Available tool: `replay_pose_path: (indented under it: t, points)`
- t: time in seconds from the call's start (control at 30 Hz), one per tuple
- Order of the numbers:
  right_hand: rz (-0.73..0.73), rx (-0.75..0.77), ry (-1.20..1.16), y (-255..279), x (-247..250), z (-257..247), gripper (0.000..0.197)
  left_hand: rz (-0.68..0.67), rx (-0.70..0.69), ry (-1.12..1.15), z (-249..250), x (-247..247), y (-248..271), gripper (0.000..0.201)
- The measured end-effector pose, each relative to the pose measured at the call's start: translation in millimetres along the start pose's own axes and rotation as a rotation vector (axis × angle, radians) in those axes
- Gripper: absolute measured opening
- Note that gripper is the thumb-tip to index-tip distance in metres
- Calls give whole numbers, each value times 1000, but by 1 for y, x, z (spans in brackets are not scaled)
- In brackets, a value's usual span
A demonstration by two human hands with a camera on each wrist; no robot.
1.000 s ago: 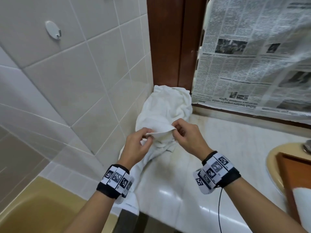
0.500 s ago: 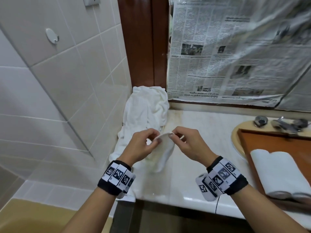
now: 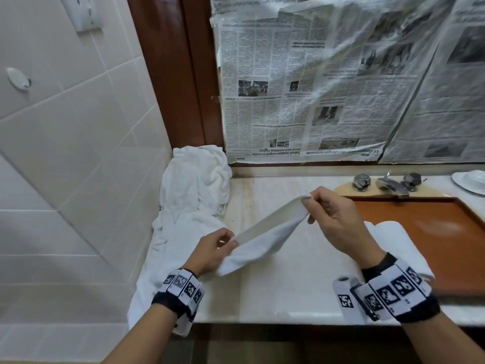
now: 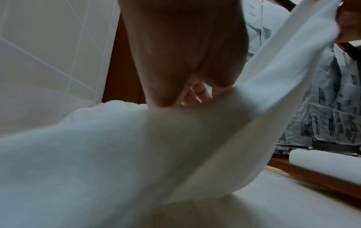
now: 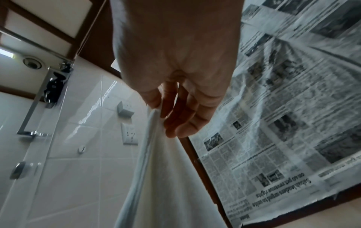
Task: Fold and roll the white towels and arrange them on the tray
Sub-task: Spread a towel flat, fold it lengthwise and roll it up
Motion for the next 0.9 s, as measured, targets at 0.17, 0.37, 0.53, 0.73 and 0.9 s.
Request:
replay_pose_path:
  t: [0.17,0.37,0.53,0.73,0.9]
  points:
    - [18,-20,-80,16,46,1,23,-35,-17,52,21,-15,27,7]
    - [-5,-27,-213,46,74,0,28,-10,33,66,56,-16,76,12]
    - [-25,-98,-329,69,97,4,32,13,0,89,95,-8,113,14]
    - [-36,-212,-327,86,89,31,19,185,-96,111,102,0,111,11]
    - [-144,-347,-140,98,19,93,25,266,60,-123,16,-22,70,17]
Point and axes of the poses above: each hand's wrist, its own y-axis away from the middle knuckle, its own x-axis out of the back of the hand, z = x × y, the point moved 3 cm from there along -y, towards the middle knuckle, and after that the axes turned 11 degrees about y, right-handed, at the moved point
